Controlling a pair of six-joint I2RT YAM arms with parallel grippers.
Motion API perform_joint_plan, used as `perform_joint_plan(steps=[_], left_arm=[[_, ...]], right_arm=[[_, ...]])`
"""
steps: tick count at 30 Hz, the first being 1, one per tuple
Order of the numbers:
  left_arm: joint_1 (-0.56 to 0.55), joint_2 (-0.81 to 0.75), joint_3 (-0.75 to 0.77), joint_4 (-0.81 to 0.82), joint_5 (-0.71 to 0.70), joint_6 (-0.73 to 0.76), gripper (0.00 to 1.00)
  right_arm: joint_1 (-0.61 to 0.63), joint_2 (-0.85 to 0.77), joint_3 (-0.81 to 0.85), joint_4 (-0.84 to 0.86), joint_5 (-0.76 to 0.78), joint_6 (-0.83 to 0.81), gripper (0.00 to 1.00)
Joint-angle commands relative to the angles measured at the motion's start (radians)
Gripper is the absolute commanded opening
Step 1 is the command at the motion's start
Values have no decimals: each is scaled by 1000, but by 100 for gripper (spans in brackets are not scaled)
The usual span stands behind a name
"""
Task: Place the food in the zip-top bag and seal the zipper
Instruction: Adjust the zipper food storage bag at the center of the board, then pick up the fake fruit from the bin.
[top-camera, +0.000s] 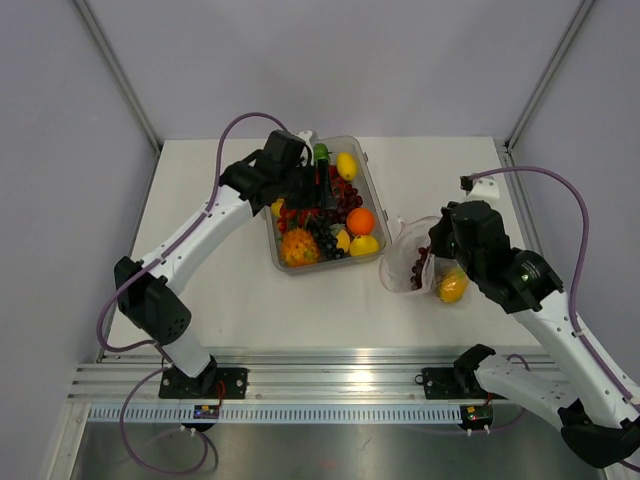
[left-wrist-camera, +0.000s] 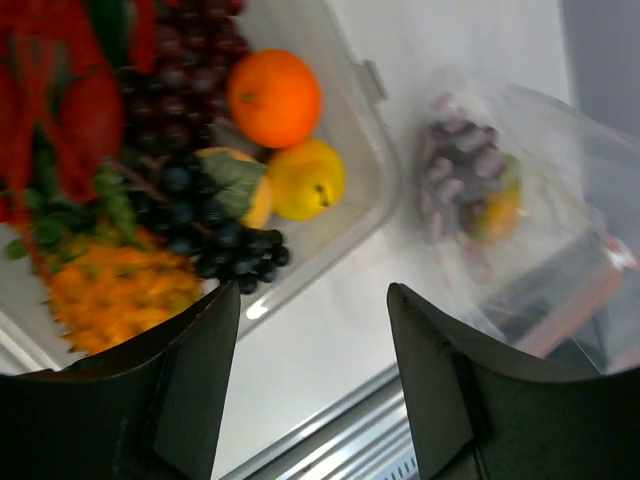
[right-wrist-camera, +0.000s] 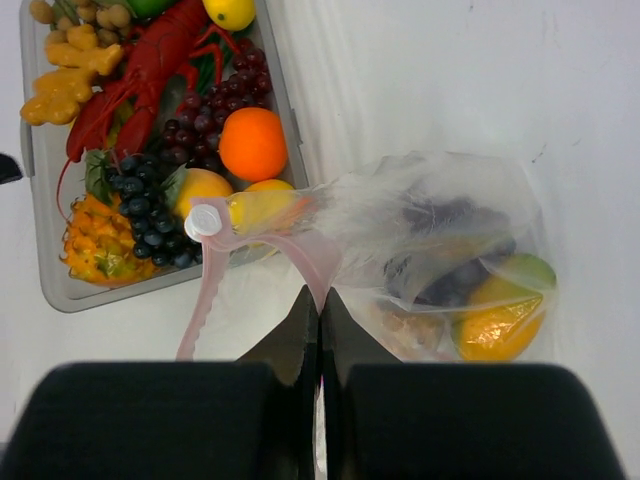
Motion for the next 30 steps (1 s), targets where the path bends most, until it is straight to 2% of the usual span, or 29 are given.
perform_joint_plan(steps=[1,3,10,24,28,29,30], left_arm=[[6,25,-68,-20,-216,-53,63],[6,49,-77,-14,-260,-93,63],[-10,140,-70,24,-273,-173,63],[-54,307,16,-8,-401,-194,62],[-59,335,44,-15,-426,-182,49],[-60,338,50,-25,-434,-179,37],[-60,336,56,-26,-437,-171,33]], right_arm=[[-2,10,35,90,-51,16,0],[-2,21,42,95,-68,14,0],[-2,36,58,106,-82,11,0],[-2,48,51,121,-113,22,0],[-2,47,51,120,-116,26,0],[-2,47,51,120,-117,26,0],[-4,44,52,118,-117,26,0]])
